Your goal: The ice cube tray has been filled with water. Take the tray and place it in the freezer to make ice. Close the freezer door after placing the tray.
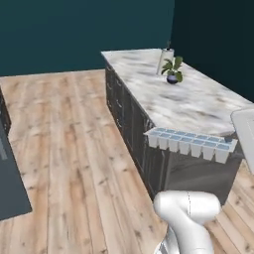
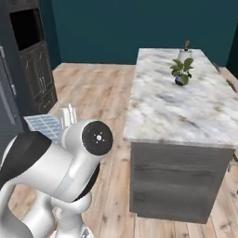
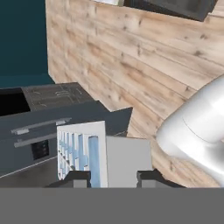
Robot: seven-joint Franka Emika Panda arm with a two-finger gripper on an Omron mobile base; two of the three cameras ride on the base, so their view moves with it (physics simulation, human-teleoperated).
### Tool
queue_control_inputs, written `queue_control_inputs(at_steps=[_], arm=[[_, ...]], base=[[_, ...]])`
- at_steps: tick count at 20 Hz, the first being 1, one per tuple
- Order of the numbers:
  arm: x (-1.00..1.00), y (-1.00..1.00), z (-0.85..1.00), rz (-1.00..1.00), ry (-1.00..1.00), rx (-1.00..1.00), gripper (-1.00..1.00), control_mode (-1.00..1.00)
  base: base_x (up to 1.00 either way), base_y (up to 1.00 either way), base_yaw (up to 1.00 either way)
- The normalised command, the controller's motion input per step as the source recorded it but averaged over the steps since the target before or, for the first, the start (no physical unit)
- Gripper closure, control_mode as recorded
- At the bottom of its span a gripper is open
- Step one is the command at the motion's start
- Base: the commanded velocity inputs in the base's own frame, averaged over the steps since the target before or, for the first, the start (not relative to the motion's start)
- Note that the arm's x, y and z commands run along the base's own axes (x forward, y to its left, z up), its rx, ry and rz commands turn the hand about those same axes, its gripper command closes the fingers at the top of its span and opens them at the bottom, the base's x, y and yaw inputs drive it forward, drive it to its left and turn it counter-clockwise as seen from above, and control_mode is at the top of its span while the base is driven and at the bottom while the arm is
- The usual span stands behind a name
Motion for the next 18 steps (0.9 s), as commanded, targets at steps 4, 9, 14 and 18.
queue_control_inputs(at_steps=[4,9,14,18], arm=[[0.0,0.0,0.0,0.0,0.0,0.0,1.0,1.0],[0.0,0.0,0.0,0.0,0.0,0.0,1.0,1.0],[0.0,0.0,0.0,0.0,0.0,0.0,1.0,1.0],[0.0,0.0,0.0,0.0,0.0,0.0,1.0,1.0]], base=[[0.54,0.71,-0.54],[0.69,1.0,-0.37],[0.97,0.93,-0.26],[1.0,0.48,-0.14]])
